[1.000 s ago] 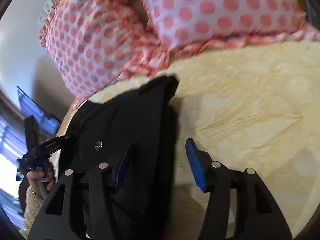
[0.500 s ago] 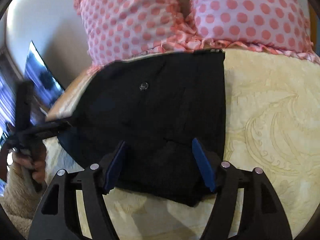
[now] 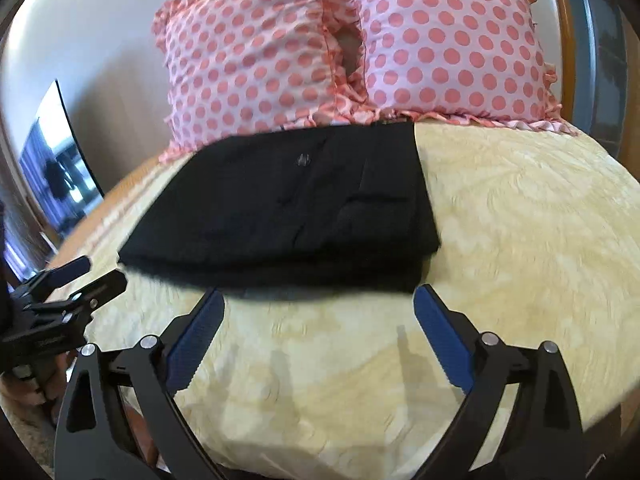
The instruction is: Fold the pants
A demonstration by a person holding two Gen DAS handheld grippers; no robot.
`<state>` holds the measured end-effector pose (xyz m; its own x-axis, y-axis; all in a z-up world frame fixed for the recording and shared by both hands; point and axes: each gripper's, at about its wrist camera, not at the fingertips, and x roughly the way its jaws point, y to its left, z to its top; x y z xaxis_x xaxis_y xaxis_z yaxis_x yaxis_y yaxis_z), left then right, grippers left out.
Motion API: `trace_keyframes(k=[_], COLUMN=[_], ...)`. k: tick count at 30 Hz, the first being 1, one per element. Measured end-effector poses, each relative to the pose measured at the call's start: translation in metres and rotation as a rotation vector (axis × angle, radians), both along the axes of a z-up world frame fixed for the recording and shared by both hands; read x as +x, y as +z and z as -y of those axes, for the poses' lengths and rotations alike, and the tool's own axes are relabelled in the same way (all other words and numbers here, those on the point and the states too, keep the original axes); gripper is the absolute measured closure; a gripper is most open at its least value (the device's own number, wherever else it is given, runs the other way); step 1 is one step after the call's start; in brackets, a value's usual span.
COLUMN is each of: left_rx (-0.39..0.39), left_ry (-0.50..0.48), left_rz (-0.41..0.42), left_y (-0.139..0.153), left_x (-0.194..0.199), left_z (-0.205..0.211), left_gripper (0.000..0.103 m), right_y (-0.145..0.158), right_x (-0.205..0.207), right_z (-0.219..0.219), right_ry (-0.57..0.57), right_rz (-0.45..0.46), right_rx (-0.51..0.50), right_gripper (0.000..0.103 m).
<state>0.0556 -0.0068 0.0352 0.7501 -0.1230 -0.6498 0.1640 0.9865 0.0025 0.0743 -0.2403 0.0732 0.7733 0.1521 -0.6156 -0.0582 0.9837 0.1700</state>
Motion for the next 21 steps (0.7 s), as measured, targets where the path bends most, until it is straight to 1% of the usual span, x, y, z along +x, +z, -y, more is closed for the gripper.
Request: trace_keyframes(k=[1,5,9,10,12,13,14,15,16,21], left_rx=[-0.001,0.016,0.004,0.011,0.041,0.038,0.034,0.033,0.034,0.03], left_ry=[-0.004,0.017,0.015,0.017,0.022,0.023,0.024,0.022,0.021,0.021], left_rz=[-0.016,-0.044,-0.081,-0.081,-0.067,-0.063,-0.06,-0.056,-0.053,-0.038], left_y=[-0.005,-0.017,-0.026,-0.028,-0.03,-0.03,-0.03,-0.031,-0.031,-0.031], left_x=[-0.002,-0.004,-0.004,-0.005,-0.006,-0.006,-0.006,-0.007,-0.007,-0.009], left_z=[-0.002,-0.005,-0.004,-0.003,0.002,0.002,0.001,0.001,0.001,0.001], left_gripper=[0.003,0.003,0.003,0.002,0.002,0.002,0.002,0.002,0.002,0.002], right_y=[-0.003,-0.007,-0.013,-0.016,-0.02,-0.024,-0.025,-0.026,-0.026,-0.026], right_x=[-0.001,-0.001,-0.004,-0.004,-0.005,-0.005,-0.006,-0.009,-0.01,-0.01], right_z=[-0.003,-0.011,-0.021,-0.025,-0.028,-0.03,-0.034,-0.036,-0.035,-0.033], right_ry=[-0.005,-0.016,-0.036,-0.046,-0.048,-0.056,-0.068,-0.079,-0.093,-0.101], right_rz=[-0.006,-0.027,-0.037,-0.04,-0.05,-0.059,-0.052,-0.04,-0.04,-0.035], right_rx=[-0.008,-0.019,-0.08,-0.101,-0.108,-0.12,-0.158,-0.171,-0.157,-0.158], right_gripper=[0.001,0.001,0.001,0.001,0.001,0.001,0.001,0.001,0.001,0.001])
